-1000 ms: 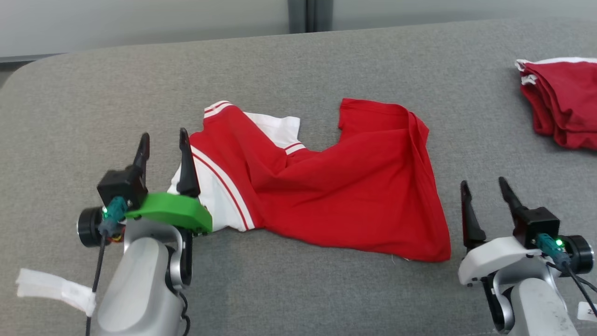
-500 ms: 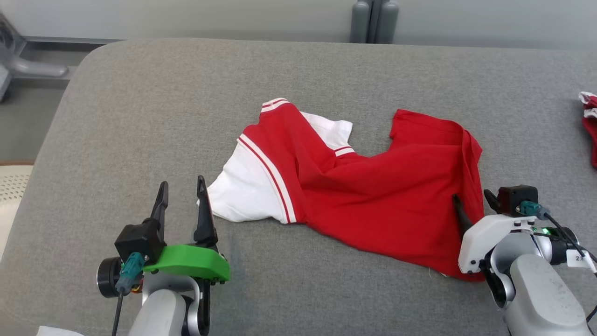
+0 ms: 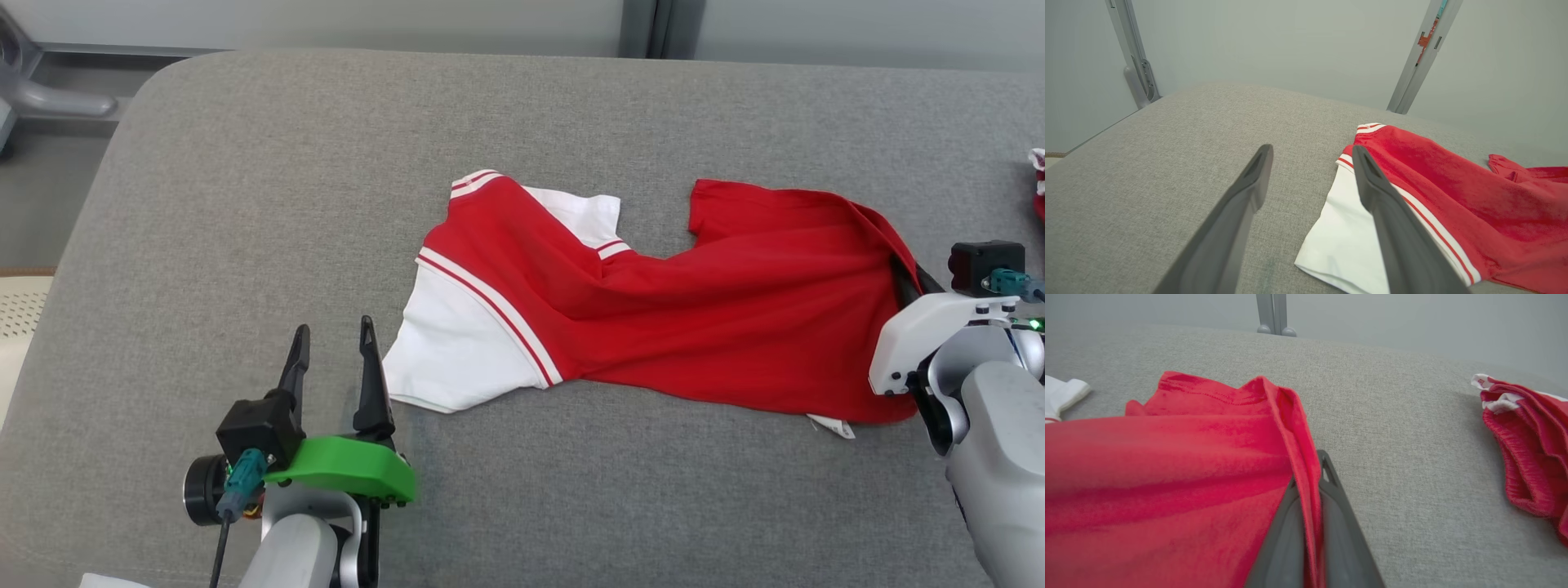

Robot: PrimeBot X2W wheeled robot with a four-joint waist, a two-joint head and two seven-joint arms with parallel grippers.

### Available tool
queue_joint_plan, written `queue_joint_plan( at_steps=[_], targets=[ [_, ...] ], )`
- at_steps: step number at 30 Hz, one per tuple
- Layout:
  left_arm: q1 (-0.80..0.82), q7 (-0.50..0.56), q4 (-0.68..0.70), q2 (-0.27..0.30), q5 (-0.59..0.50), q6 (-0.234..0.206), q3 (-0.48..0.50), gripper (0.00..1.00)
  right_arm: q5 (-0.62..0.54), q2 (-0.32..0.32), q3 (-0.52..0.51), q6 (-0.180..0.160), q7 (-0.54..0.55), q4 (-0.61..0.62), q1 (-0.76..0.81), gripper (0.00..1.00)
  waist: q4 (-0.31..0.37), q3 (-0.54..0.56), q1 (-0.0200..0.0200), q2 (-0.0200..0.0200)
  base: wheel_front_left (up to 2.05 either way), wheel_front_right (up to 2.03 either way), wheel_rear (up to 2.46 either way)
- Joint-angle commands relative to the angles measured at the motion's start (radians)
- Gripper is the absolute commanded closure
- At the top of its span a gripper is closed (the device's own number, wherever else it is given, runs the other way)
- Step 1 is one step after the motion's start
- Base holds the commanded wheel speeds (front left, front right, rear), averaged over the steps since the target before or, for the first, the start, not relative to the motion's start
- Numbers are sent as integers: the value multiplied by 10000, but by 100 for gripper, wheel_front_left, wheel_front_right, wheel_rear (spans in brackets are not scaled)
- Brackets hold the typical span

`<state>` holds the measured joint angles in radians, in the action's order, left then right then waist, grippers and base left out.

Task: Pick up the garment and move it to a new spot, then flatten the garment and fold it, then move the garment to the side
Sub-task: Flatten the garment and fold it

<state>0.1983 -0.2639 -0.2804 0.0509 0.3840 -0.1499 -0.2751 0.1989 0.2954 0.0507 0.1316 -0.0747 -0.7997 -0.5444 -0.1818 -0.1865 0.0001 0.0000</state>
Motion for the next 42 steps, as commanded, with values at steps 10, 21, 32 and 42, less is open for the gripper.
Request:
queue_joint_plan(
  at_steps=[10,21,32,42],
  targets=[
    [153,-4,-110,5,138,78,-245,0,-62,-257,-184,-19,-1605,-303,17,0,494,270,-1,0,0,0,0],
    [-312,-4,-302,8,-5,372,-185,0,-492,-1471,-953,-19,-1908,3138,2337,0,956,1115,-1,0,0,0,0],
    [-1122,-5,-312,8,-98,651,30,0,-1234,-2262,-756,-19,-1906,5144,4418,0,1031,1700,-1,0,0,0,0],
    [-1535,-5,-250,7,-179,609,65,0,-1181,-2420,-671,-19,-1908,5636,5053,0,956,2016,-1,0,0,0,0]
  ],
)
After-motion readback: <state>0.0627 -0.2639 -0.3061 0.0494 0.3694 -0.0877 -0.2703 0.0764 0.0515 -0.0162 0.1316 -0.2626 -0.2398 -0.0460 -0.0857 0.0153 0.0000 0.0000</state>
